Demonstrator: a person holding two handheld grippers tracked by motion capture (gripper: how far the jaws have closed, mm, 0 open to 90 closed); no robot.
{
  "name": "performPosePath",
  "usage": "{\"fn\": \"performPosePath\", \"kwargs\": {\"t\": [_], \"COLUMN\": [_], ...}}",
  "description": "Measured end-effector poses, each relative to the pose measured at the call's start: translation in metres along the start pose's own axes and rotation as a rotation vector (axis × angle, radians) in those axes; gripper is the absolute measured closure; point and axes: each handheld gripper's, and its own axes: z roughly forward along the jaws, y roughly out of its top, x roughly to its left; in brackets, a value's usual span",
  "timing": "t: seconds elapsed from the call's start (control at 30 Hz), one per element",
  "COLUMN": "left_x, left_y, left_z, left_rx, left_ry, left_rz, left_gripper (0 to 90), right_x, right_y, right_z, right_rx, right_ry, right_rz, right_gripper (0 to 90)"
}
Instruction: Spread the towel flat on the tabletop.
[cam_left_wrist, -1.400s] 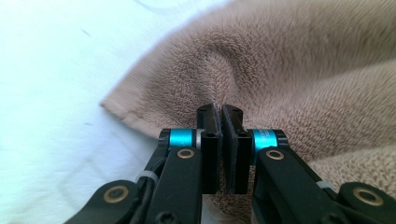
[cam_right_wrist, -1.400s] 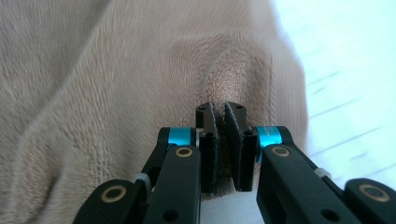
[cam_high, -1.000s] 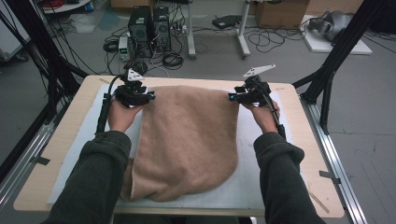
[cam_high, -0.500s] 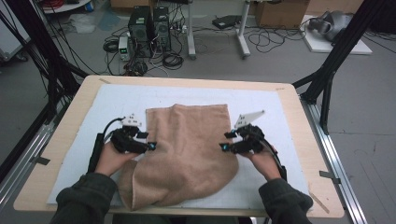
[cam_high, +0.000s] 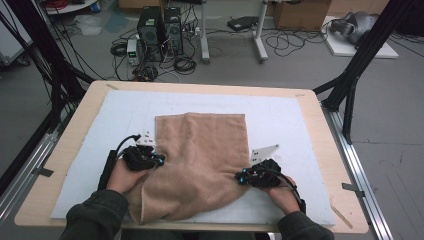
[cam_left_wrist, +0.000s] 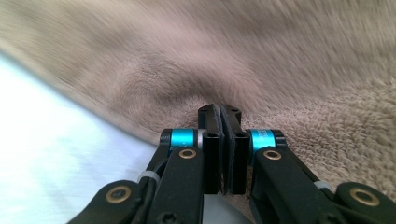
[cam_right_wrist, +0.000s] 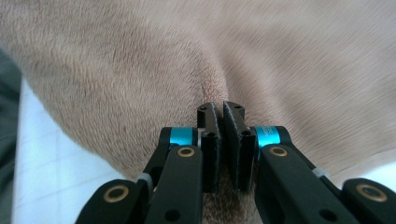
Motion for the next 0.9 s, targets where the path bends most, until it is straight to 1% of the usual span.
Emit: {"fn": "performPosePath", "kwargs": {"t": [0.03, 0.07, 0.1, 0.13, 0.17, 0.2, 0.23, 0.27, 0.3, 0.33, 0.37, 0.4, 0.43, 0.47, 0.5, 0.53, 0.57, 0.6, 0.67, 0.7, 0.73, 0.77, 0.8, 0.83, 0.87, 0.9], "left_x": [0.005, 0.011, 0.018, 0.024, 0.031, 0.039, 0.046, 0.055, 0.063, 0.069, 0.072, 0.074, 0.075, 0.073, 0.071, 0.068, 0.065, 0.061, 0.051, 0.046, 0.041, 0.034, 0.027, 0.02, 0.014, 0.005], "left_y": [0.004, 0.01, 0.017, 0.025, 0.034, 0.042, 0.049, 0.056, 0.06, 0.063, 0.064, 0.063, 0.062, 0.061, 0.06, 0.058, 0.056, 0.054, 0.048, 0.045, 0.042, 0.038, 0.034, 0.03, 0.027, 0.021], "left_z": [-0.003, -0.005, -0.007, -0.009, -0.01, -0.01, -0.009, -0.006, -0.002, 0.002, 0.006, 0.007, 0.006, 0.004, 0.0, -0.006, -0.012, -0.019, -0.03, -0.035, -0.04, -0.044, -0.047, -0.05, -0.052, -0.055], "left_rx": [-0.017, -0.04, -0.064, -0.084, -0.104, -0.122, -0.131, -0.122, -0.119, -0.102, -0.087, -0.091, -0.093, -0.084, -0.069, -0.084, -0.103, -0.114, -0.128, -0.123, -0.115, -0.125, -0.134, -0.14, -0.141, -0.155], "left_ry": [0.02, 0.033, 0.057, 0.085, 0.117, 0.154, 0.203, 0.243, 0.263, 0.267, 0.274, 0.261, 0.231, 0.207, 0.192, 0.181, 0.16, 0.14, 0.115, 0.09, 0.076, 0.059, 0.041, 0.023, 0.01, -0.021], "left_rz": [-0.004, -0.026, -0.041, -0.048, -0.049, -0.056, -0.055, -0.064, -0.083, -0.097, -0.105, -0.125, -0.141, -0.141, -0.12, -0.114, -0.109, -0.106, -0.083, -0.077, -0.065, -0.059, -0.05, -0.044, -0.04, -0.033], "left_gripper": [87.5, 87.6, 87.6, 87.6, 87.6, 87.6, 87.6, 87.5, 87.4, 87.0, 85.0, 79.6, 75.7, 72.8, 69.7, 67.4, 64.6, 63.4, 61.3, 60.0, 58.3, 55.5, 55.2, 54.1, 51.9, 49.4], "right_x": [-0.003, -0.007, -0.014, -0.022, -0.03, -0.039, -0.048, -0.058, -0.068, -0.079, -0.091, -0.099, -0.105, -0.109, -0.11, -0.11, -0.106, -0.102, -0.09, -0.083, -0.075, -0.068, -0.06, -0.052, -0.043, -0.036], "right_y": [0.007, 0.015, 0.024, 0.032, 0.04, 0.048, 0.057, 0.064, 0.069, 0.073, 0.074, 0.073, 0.07, 0.067, 0.066, 0.064, 0.064, 0.064, 0.065, 0.065, 0.065, 0.063, 0.062, 0.06, 0.058, 0.057], "right_z": [-0.004, -0.008, -0.013, -0.018, -0.022, -0.026, -0.028, -0.029, -0.027, -0.023, -0.017, -0.01, -0.002, 0.004, 0.007, 0.008, 0.007, 0.004, -0.002, -0.006, -0.01, -0.013, -0.015, -0.017, -0.017, -0.017], "right_rx": [-0.018, -0.031, -0.031, -0.045, -0.07, -0.079, -0.074, -0.066, -0.066, -0.06, -0.057, -0.048, -0.023, -0.009, -0.001, -0.002, -0.012, -0.018, -0.042, -0.048, -0.058, -0.069, -0.076, -0.085, -0.103, -0.113], "right_ry": [-0.013, -0.032, -0.058, -0.076, -0.099, -0.125, -0.153, -0.183, -0.211, -0.224, -0.223, -0.229, -0.226, -0.212, -0.214, -0.204, -0.204, -0.208, -0.196, -0.197, -0.2, -0.195, -0.189, -0.18, -0.165, -0.15], "right_rz": [-0.007, -0.018, -0.02, -0.016, 0.005, 0.013, 0.013, 0.022, 0.04, 0.074, 0.12, 0.147, 0.171, 0.198, 0.216, 0.216, 0.207, 0.185, 0.167, 0.146, 0.129, 0.111, 0.097, 0.088, 0.07, 0.055], "right_gripper": [85.8, 85.8, 85.9, 85.9, 85.9, 85.9, 85.9, 85.9, 85.8, 85.8, 85.6, 84.7, 82.5, 76.4, 73.2, 72.3, 69.6, 67.4, 64.8, 63.2, 62.5, 62.4, 61.5, 61.0, 60.9, 59.4]}}
